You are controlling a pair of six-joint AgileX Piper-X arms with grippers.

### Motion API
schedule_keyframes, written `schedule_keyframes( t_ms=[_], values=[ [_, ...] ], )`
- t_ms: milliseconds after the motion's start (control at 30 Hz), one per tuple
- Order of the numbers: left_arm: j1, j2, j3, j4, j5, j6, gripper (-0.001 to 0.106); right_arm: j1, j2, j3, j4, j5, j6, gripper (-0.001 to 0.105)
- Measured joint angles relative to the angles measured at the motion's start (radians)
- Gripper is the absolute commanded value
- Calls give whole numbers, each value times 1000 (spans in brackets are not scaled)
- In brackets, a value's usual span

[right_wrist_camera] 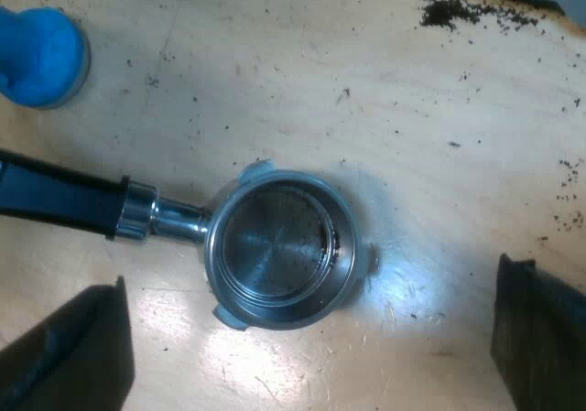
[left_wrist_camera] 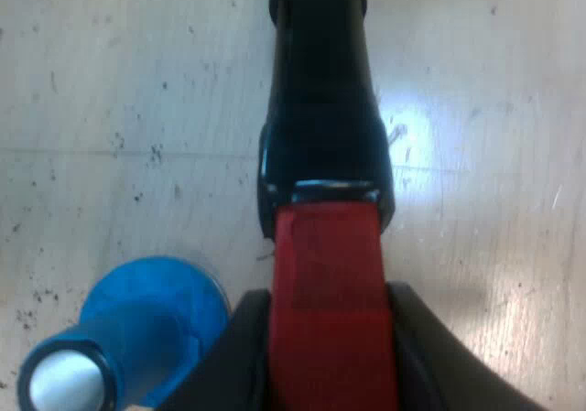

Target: Put the handle in the coffee machine

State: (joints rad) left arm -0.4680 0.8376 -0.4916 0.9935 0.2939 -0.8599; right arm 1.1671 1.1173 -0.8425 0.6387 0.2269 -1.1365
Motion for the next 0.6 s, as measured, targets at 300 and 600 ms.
schedule_keyframes(
  t_ms=[300, 600],
  values=[
    [-19, 154, 0, 28, -9, -2, 0, 0, 0, 0, -2, -2, 60, 81],
    [-19, 269, 0, 31, -38, -2, 16, 0, 0, 0, -2, -2, 60, 81]
  ],
)
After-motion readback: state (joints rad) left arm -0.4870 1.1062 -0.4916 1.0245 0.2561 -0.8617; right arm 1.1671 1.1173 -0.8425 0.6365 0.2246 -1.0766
